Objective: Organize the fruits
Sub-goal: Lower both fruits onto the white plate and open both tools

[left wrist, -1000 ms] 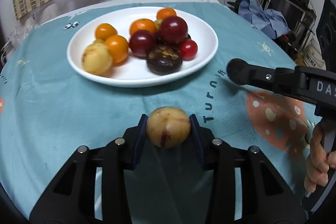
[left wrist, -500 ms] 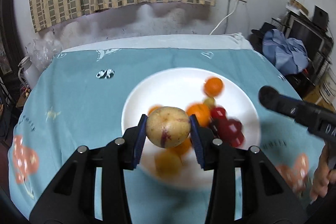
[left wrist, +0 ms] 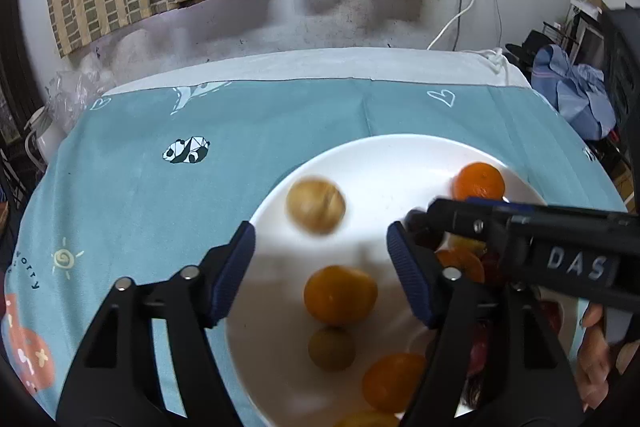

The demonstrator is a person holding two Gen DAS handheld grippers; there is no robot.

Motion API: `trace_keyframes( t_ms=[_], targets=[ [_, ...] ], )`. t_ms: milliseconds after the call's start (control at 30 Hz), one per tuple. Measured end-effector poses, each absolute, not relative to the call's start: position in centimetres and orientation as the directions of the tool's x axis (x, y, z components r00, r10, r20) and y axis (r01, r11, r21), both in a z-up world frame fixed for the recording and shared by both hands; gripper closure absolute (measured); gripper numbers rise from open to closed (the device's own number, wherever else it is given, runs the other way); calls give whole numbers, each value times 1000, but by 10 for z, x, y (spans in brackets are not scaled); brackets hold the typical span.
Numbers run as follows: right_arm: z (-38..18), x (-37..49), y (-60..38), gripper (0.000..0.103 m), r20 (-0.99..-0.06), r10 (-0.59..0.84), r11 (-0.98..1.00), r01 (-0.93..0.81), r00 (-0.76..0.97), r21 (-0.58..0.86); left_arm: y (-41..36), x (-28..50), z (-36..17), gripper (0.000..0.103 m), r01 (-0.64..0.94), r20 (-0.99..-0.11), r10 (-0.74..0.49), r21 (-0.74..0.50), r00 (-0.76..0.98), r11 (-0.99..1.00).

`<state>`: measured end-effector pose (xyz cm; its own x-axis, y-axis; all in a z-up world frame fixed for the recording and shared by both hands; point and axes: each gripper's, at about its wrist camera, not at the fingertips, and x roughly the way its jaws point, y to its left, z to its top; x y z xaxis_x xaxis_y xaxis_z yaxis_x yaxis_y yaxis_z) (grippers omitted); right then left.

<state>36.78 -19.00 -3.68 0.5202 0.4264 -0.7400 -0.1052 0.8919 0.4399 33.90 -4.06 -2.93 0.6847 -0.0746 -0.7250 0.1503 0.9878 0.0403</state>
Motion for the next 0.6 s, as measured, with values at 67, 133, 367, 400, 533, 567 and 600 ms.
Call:
trace_keyframes(
  t_ms=[67,133,367,400,533,567,600],
  targets=[
    [-28,356,-193,69,-727,427,891,-113,538,440,-40,330,-25,31,141,-715,-52,66,697,988],
    [-17,340,-198,69,-714,433,888,-121,550,445,-37,317,-19,25,132,-703,-55,56,709,990],
    [17,244,-222,50,-648,381,907,-130,659,401,-35,219,11,4,106,-621,-73,16,780,994],
    [19,227,-223,35,-641,352,920,-125,682,372,-35,205,12,2,93,-612,-63,17,788,996],
    [22,156,-225,6,-543,176,978,-83,821,191,-39,145,8,2,42,-581,-28,11,814,999],
    [20,142,-225,1,-522,113,990,-53,845,130,-40,135,5,2,41,-582,-25,15,813,999],
    [16,132,-226,1,-513,71,995,-26,856,93,-41,128,2,2,34,-587,-13,24,810,999]
  ],
)
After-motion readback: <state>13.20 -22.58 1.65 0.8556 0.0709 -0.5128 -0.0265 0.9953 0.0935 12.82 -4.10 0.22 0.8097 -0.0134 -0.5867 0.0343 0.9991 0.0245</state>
